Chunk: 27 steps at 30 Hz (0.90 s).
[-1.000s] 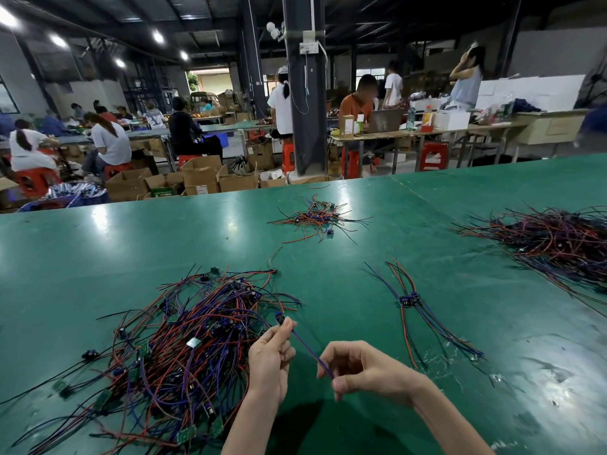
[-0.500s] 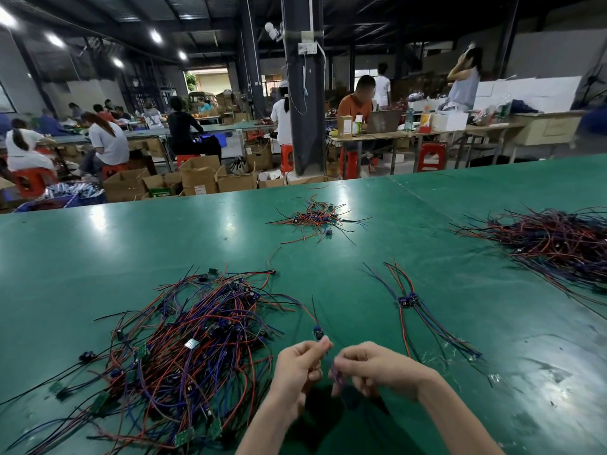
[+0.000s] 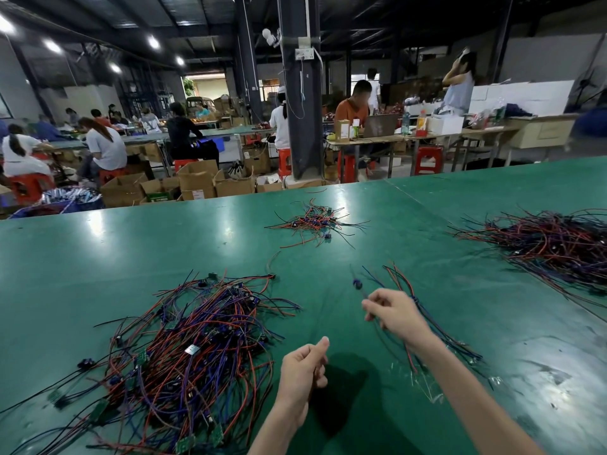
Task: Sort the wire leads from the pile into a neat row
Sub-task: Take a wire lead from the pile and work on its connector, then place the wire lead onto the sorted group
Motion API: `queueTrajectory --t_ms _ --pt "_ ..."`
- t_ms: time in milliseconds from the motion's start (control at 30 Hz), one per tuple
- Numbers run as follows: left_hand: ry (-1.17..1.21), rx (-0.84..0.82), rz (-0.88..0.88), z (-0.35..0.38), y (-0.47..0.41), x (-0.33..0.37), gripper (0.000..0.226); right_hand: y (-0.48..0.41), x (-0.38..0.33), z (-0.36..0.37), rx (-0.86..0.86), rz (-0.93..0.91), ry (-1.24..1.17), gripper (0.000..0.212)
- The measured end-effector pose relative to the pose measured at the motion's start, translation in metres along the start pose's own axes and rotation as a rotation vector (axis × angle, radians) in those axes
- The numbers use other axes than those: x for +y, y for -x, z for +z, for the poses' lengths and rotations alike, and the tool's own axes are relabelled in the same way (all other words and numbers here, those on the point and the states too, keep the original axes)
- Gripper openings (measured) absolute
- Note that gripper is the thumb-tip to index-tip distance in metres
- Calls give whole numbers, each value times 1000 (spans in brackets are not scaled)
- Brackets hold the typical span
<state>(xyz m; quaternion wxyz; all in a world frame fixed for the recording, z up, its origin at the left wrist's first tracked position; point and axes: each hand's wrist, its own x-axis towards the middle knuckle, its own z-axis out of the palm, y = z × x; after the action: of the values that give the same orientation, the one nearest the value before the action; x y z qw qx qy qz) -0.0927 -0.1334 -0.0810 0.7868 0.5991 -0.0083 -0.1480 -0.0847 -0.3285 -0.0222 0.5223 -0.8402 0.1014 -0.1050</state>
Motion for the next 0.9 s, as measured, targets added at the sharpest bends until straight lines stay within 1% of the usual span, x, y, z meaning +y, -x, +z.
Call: queueTrajectory --t_ms 67,100,233,333,467,600,667,767,900 --pt "34 10 -10 0 0 0 48 -15 0 -19 98 26 81 16" --pt "47 16 -15 0 0 0 49 -20 3 -29 104 78 142 16" --pt "43 34 -33 1 0 0 46 -23 25 -48 -46 370 330 16" --pt "22 36 -35 0 0 -1 42 -20 39 -47 -52 455 411 16" --pt "-7 37 -33 -1 0 -2 39 -18 43 -42 59 429 595 17" --pt "-56 31 -22 -3 0 -4 35 -15 42 -26 200 245 712 11" --pt "-72 29 -17 -2 0 -5 34 -15 47 -18 208 177 744 13" --pt "-83 30 -17 -2 0 -5 34 -17 53 -14 211 191 761 16" --pt "-98 31 -16 -2 1 -5 34 -24 54 -14 218 172 783 14"
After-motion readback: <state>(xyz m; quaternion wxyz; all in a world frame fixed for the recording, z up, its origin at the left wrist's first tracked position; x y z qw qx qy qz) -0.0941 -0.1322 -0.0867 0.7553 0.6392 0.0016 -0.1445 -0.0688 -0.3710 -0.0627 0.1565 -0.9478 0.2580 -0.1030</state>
